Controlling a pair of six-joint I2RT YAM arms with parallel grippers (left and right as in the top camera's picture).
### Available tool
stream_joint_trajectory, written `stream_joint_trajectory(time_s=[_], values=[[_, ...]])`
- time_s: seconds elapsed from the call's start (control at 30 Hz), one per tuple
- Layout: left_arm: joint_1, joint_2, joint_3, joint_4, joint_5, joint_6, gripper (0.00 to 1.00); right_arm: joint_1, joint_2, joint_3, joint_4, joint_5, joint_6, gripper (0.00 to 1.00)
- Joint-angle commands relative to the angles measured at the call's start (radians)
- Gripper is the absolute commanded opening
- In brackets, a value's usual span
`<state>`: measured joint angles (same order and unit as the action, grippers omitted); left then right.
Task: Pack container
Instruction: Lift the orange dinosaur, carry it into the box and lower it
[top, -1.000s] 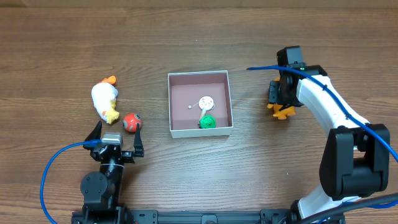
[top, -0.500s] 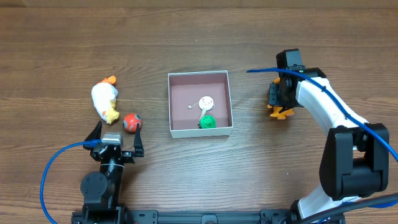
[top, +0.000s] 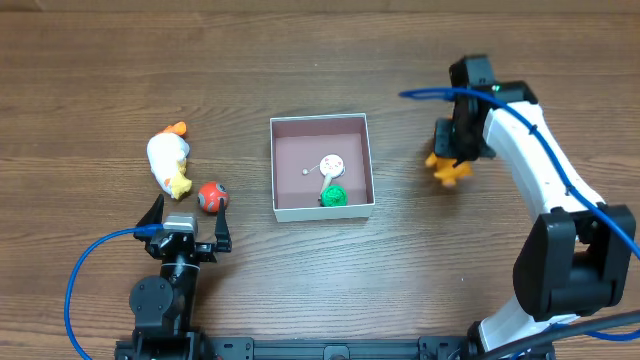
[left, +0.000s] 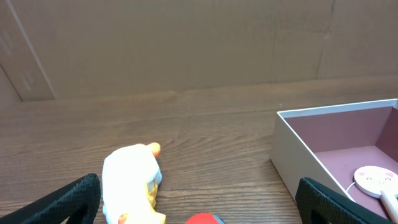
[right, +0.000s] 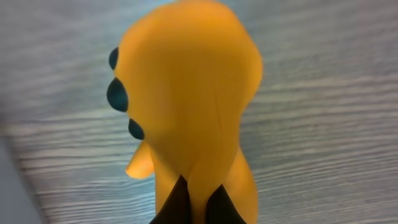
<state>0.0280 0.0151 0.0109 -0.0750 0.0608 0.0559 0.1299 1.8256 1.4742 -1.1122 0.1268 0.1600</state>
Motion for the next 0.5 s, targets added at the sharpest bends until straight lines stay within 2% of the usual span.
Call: stream_joint_trajectory(time_s=[0.0,0.13,0.3,0.47], values=[[0.006,-0.010,-0.006,0.004,0.010,0.012,1.00,0.038,-0.073,0.089,-0.022,-0.049,-0.005,0.04],[0.006,-0.010,-0.006,0.004,0.010,0.012,1.00,0.101,-0.154,0.106,-0.015,-0.095,-0.005,0.04],[0.006,-0.010,-0.006,0.004,0.010,0.012,1.00,0.266,-0.262,0.106,0.019,-0.106,-0.004,0.04],[0.006,-0.010,-0.006,0.004,0.010,0.012,1.00,0.410,-0.275,0.102,0.069,-0.106,0.004,0.04]])
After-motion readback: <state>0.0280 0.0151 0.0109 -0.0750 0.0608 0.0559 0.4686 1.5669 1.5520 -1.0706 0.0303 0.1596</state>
